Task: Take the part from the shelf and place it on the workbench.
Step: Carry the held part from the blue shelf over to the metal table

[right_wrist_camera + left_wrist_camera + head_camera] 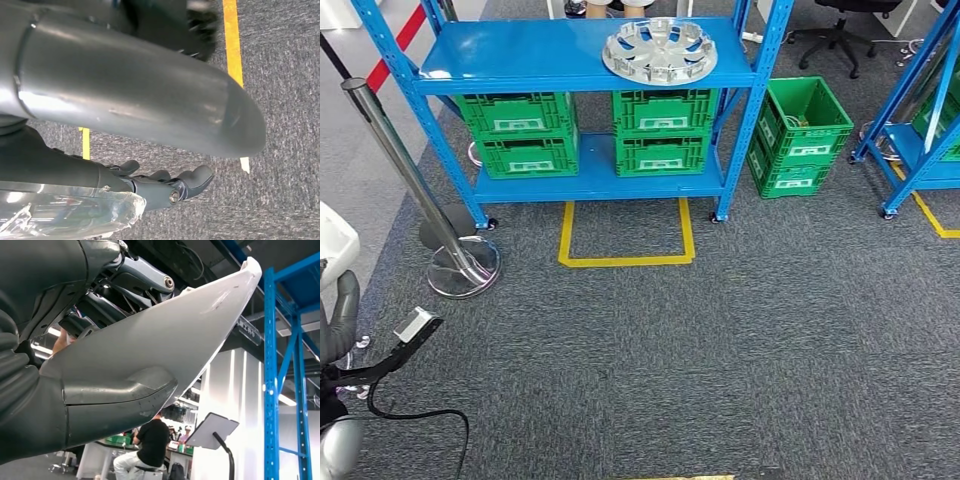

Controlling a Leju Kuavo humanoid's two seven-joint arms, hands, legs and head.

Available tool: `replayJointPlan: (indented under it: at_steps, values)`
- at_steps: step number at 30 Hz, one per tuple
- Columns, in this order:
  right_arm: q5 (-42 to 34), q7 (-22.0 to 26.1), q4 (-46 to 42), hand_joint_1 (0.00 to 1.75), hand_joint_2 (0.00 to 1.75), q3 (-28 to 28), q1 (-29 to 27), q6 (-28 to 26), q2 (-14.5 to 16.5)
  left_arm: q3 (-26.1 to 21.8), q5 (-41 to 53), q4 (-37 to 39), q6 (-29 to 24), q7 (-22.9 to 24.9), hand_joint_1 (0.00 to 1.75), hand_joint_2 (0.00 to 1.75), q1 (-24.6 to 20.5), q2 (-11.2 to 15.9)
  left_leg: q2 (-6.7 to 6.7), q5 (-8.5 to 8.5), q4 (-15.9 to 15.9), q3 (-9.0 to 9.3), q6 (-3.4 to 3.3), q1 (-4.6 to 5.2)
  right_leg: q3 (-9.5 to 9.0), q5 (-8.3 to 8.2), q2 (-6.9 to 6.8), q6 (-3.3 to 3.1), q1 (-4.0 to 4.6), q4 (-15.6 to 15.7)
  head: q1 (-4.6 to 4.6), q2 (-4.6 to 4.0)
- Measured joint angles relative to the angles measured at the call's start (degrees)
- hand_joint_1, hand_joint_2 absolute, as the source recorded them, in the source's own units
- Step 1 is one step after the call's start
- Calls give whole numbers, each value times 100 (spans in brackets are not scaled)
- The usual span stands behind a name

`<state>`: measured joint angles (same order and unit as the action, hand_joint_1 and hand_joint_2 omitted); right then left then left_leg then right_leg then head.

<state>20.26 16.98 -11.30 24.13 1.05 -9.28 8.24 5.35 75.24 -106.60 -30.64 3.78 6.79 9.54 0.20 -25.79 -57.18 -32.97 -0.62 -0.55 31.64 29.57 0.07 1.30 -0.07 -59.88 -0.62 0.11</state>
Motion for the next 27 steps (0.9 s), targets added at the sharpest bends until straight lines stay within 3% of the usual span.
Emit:
replayJointPlan:
  at_steps: [1,4,6,9,10,11,12,15,17,19,21,25,26,27]
  values:
    - [-4,3,0,0,0,1,3,1,0,-1,-8,-5,1,2,175,175,0,1,-2,10,-6,-11,28,7,-101,-44,3,-23,7,201,3,0]
    - [-10,7,0,0,0,3,-8,2,0,-3,-30,-25,19,14,175,175,-1,2,-6,37,-16,-44,126,3,-130,-69,7,-109,13,287,4,0]
    - [-15,7,-3,0,0,5,-6,-1,0,-7,-33,-39,30,23,175,175,-4,7,-8,-127,-199,-119,180,-7,-136,-120,0,-190,-8,330,22,0]
    - [-18,5,-10,0,0,7,-8,-1,0,-15,-33,-45,36,31,175,175,14,17,-8,-680,-1196,-533,245,-24,-124,-148,-6,-239,-10,348,45,0]
    - [-19,4,-11,0,0,8,-14,1,0,-17,-33,-45,37,31,175,175,29,18,-8,-779,-1488,-649,258,-26,-118,-148,-7,-239,-7,343,43,0]
    - [-19,4,-11,0,0,8,-18,2,0,-19,-34,-45,37,31,175,175,44,18,-8,-768,-1600,-683,262,-27,-115,-148,-8,-238,-5,338,43,0]
    - [-20,3,-11,0,0,9,-19,1,0,-21,-34,-45,36,31,175,175,53,19,-7,-645,-1475,-603,259,-29,-115,-147,-8,-237,-5,330,44,0]
    - [-14,7,-11,0,0,9,-14,1,0,-32,-35,-51,30,31,175,175,66,21,-10,-168,-407,-42,222,-31,-110,-129,2,-204,8,293,44,0]
    - [-8,10,-13,0,0,10,-14,-1,0,-36,-35,-59,31,31,175,175,74,21,-15,-121,-50,113,175,-15,-71,-128,7,-148,27,268,40,0]
    - [-6,11,-15,0,0,11,-17,-1,0,-38,-35,-62,31,31,175,175,93,19,-16,-113,-23,97,109,-8,-47,-137,5,-87,25,272,39,0]
    - [-6,12,-15,0,0,13,-17,-1,0,-41,-35,-66,30,31,175,175,101,16,-10,-88,3,95,36,-25,38,-5,3,-29,15,114,21,0]
    - [-6,13,-15,0,0,15,-23,-1,0,-39,-35,-72,30,31,175,175,109,10,4,-71,14,67,-39,-24,679,653,0,46,-7,-1262,-10,0]
    - [-6,12,-15,0,0,15,-28,-1,0,-39,-35,-72,31,31,175,175,113,9,3,-70,13,64,-42,-19,755,665,0,49,-7,-1423,-10,0]
    - [-6,11,-15,0,0,15,-31,-1,0,-39,-35,-72,31,31,175,175,117,8,1,-69,12,66,-43,-14,719,559,0,41,-6,-1350,-11,0]
